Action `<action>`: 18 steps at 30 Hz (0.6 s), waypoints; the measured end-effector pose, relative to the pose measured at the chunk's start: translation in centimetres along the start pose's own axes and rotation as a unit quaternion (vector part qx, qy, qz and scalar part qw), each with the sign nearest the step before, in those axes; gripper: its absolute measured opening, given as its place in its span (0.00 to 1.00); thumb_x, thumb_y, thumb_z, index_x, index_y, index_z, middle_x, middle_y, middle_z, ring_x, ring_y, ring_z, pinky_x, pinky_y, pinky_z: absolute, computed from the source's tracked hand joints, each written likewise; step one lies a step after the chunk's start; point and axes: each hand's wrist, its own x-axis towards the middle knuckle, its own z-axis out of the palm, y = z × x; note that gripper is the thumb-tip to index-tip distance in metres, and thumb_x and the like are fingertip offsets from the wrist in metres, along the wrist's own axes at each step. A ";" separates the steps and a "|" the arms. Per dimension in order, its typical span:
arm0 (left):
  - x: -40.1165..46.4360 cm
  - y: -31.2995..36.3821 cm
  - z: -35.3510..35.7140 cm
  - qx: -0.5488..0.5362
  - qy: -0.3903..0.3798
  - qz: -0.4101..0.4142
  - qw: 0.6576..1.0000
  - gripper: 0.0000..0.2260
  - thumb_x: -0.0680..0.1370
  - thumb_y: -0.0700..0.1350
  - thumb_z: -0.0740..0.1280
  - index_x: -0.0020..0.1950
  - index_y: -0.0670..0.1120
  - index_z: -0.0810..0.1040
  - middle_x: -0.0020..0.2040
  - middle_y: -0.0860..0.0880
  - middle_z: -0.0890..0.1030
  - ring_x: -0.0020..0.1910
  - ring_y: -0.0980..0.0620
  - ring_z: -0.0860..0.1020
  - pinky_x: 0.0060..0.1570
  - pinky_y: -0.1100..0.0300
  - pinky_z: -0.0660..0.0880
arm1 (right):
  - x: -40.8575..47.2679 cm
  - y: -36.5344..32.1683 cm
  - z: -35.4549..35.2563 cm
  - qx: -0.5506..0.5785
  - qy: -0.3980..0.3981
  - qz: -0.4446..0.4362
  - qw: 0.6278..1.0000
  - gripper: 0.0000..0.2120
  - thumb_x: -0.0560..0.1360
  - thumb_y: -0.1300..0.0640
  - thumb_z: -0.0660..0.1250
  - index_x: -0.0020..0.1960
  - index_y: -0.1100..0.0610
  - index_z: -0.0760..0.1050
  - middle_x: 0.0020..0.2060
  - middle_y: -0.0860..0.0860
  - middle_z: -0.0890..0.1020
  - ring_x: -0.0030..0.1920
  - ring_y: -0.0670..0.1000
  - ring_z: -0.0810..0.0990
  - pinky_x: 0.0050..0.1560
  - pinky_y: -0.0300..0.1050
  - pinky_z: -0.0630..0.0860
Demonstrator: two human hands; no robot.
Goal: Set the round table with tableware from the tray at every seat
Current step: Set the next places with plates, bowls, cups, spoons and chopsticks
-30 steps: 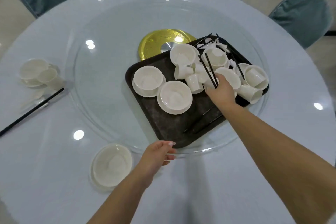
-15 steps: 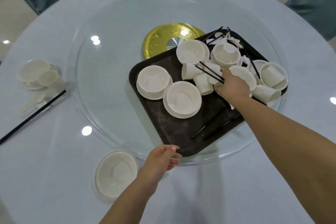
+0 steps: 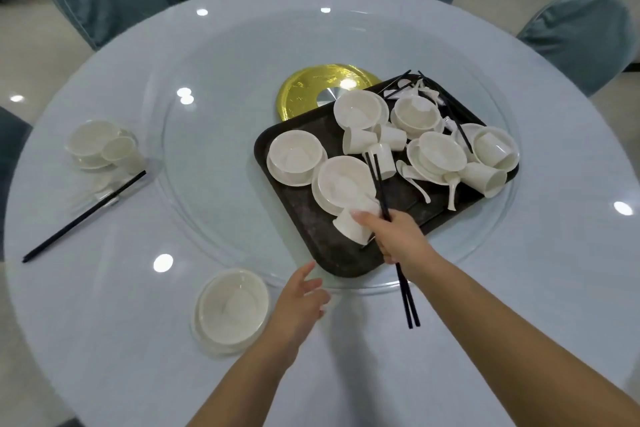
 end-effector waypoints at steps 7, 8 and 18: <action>-2.8 -1.5 -1.5 -0.008 0.020 0.031 0.999 0.15 0.78 0.44 0.68 0.63 0.53 0.71 0.55 0.50 0.82 0.49 0.51 0.83 0.56 0.53 0.78 | -5.0 4.0 3.8 0.015 -0.123 0.116 0.986 0.23 0.69 0.38 0.73 0.45 0.58 0.74 0.23 0.46 0.65 0.22 0.44 0.60 0.23 0.37 0.57; -3.0 -1.8 -1.7 0.006 0.033 0.035 0.999 0.12 0.79 0.46 0.67 0.61 0.51 0.74 0.52 0.50 0.83 0.46 0.52 0.84 0.54 0.54 0.80 | -5.5 4.4 4.2 0.015 -0.125 0.126 0.984 0.24 0.69 0.37 0.72 0.46 0.58 0.74 0.24 0.47 0.65 0.23 0.44 0.60 0.24 0.38 0.56; -3.0 -6.2 -4.2 0.036 0.165 -0.015 0.985 0.10 0.80 0.45 0.65 0.47 0.38 0.78 0.36 0.46 0.85 0.35 0.48 0.84 0.38 0.58 0.81 | -8.2 8.7 6.0 0.005 -0.102 0.087 0.991 0.22 0.73 0.41 0.70 0.55 0.58 0.77 0.24 0.47 0.61 0.23 0.46 0.57 0.24 0.38 0.55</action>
